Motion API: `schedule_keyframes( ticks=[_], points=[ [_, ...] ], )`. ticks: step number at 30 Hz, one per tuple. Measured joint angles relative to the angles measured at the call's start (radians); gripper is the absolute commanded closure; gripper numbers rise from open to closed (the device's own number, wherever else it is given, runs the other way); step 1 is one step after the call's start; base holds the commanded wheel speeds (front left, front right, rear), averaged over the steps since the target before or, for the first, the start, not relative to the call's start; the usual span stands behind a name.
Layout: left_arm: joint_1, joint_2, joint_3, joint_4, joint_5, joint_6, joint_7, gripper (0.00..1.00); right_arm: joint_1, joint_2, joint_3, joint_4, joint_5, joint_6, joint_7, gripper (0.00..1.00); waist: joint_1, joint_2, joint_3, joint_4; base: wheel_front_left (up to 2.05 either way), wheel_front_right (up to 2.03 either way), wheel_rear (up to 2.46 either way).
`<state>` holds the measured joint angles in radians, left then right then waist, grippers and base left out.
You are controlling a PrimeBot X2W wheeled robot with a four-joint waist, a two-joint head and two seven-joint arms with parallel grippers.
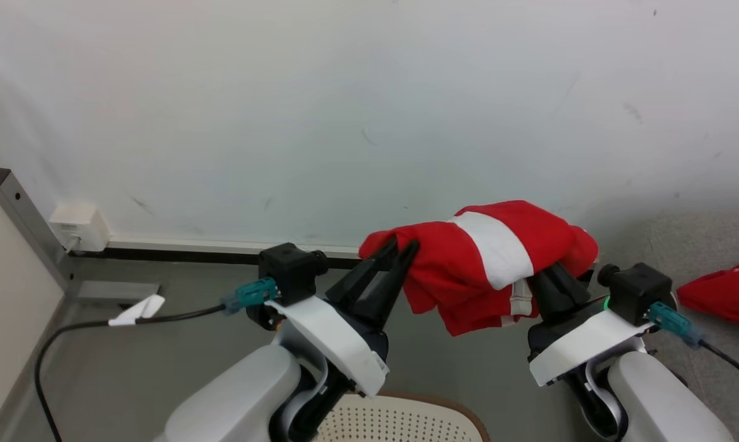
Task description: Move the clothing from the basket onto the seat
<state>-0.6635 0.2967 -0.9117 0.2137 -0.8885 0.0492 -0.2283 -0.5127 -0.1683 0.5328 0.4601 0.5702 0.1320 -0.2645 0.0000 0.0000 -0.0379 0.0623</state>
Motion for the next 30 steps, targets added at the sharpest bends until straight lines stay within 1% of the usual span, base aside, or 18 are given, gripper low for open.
schedule_keyframes(
  ticks=[7,13,17,19,24,30],
  points=[
    [0.037,0.008,-0.019,-0.019,0.023,0.005,-0.011,0.0,0.036,-0.024,-0.094,-0.072,-0.043,0.0,0.0,1.0,-0.0001,0.0,0.002,-0.013,0.0,0.0,0.0],
    [0.059,0.022,-0.026,-0.032,0.057,0.019,-0.02,0.0,0.062,-0.057,-0.16,-0.12,-0.067,0.0,0.0,1.0,-0.0001,0.0,0.008,-0.048,0.0,0.0,0.0],
    [0.069,0.026,-0.035,-0.032,0.094,0.022,-0.028,0.0,0.091,-0.074,-0.166,-0.137,-0.051,0.0,0.0,1.0,-0.0001,0.0,0.016,-0.088,0.0,0.0,0.0],
    [0.068,0.027,-0.041,-0.035,0.139,0.022,-0.03,0.0,0.101,-0.088,-0.174,-0.147,-0.044,0.0,0.0,1.0,-0.0001,0.0,0.021,-0.111,0.0,0.0,0.0],
    [0.076,0.018,-0.031,-0.029,0.168,0.012,-0.033,0.0,0.128,-0.109,-0.204,-0.175,-0.049,0.0,0.0,1.0,-0.0001,0.0,0.035,-0.178,0.0,0.0,0.0],
    [0.078,0.008,-0.026,-0.001,0.209,0.004,-0.035,0.0,0.163,-0.105,-0.247,-0.21,-0.074,0.0,0.0,1.0,0.0,0.0,0.055,-0.265,0.0,0.0,0.0]
  ],
)
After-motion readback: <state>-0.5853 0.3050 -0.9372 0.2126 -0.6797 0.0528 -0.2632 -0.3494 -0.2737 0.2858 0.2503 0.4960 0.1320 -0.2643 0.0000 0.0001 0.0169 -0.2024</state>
